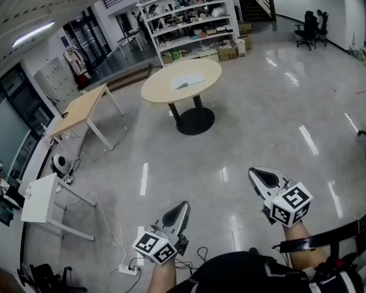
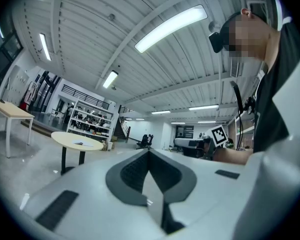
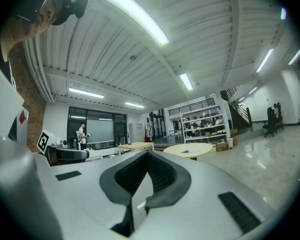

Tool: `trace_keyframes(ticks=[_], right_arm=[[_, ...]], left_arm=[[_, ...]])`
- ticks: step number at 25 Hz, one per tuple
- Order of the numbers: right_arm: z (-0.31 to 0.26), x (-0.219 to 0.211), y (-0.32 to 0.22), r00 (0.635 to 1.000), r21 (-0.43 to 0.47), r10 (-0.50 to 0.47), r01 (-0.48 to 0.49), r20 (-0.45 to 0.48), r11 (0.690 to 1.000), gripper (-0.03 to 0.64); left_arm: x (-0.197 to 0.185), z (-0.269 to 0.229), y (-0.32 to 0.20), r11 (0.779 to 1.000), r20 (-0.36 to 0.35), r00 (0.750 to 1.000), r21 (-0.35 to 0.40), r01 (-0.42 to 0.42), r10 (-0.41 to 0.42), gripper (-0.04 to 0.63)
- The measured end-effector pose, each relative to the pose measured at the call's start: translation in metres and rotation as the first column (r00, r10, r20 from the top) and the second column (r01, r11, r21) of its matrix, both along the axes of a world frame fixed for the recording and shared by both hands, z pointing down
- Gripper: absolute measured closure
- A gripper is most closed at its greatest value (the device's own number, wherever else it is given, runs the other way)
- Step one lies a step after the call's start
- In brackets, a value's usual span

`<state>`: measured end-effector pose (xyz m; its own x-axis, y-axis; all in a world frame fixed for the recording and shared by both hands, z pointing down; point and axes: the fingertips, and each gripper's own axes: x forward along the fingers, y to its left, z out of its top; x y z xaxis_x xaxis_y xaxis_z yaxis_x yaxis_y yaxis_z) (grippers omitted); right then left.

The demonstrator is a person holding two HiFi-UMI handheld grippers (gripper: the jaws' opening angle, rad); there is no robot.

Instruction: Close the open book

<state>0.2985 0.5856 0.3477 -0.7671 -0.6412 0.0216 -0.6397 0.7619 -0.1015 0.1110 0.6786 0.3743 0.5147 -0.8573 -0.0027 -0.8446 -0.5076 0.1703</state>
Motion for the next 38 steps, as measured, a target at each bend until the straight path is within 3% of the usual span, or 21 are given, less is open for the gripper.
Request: trace_keyframes(ticks=[5,12,21,28,38], right_arm=[[0.005,-0.011,0.005,1.000,0.002,0.002,-0.002,0.012,1.000,0.617],[0.008,-0.059,-0.007,1.000,0.013,-0.005,0.005,-0.024,1.000,0.617],[0.039,-0.098,-0.036,0.997,-0.028,0.053,-0.054,-0.048,0.998,0.617],[0.046,-0.109,-0.128,0.997,-0.043,0.069,-0.070,-0.037,0.997,0.617],[0.043,-0.095,-0.346,1.000,-0.019,-0.014,0.013,-0.025,1.000,0.617]], left_arm=[[-0.006,0.009,0.003,1.000,-0.006,1.000,-0.013,-0.015,0.015,0.597],[-0.056,0.019,-0.010,1.000,-0.031,0.999,-0.020,-0.009,0.008,0.595],[-0.100,0.057,-0.052,0.995,-0.055,0.996,-0.062,-0.076,0.072,0.597],[-0.108,0.058,-0.144,0.994,-0.043,0.995,-0.060,-0.087,0.084,0.597],[-0.100,0.030,-0.362,0.999,-0.010,1.000,-0.047,-0.024,0.023,0.597]])
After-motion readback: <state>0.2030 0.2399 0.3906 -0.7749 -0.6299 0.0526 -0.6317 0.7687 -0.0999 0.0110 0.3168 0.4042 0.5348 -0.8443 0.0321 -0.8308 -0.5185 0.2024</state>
